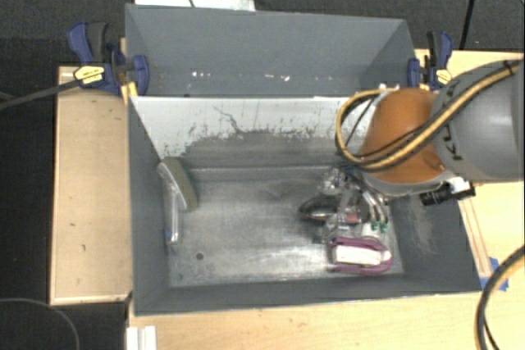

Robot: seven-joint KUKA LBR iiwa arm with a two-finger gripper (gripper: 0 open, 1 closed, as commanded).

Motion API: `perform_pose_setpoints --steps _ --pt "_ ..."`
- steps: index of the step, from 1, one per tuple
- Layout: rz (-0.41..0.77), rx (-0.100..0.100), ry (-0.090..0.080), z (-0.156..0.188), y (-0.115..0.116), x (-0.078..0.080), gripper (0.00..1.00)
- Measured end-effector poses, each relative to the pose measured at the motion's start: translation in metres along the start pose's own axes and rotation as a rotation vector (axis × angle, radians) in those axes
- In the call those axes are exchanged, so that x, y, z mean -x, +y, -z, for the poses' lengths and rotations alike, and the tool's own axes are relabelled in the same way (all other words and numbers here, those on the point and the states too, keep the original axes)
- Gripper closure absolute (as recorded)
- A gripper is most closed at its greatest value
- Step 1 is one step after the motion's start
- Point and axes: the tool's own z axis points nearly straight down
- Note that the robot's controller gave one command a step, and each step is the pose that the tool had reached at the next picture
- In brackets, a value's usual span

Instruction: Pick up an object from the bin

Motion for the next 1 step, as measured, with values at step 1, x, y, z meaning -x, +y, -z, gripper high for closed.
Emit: perform_pose_setpoints --steps 1 --pt "-0.025 -0.003 0.008 0.1307 -0.0026 -0.0137 1.00"
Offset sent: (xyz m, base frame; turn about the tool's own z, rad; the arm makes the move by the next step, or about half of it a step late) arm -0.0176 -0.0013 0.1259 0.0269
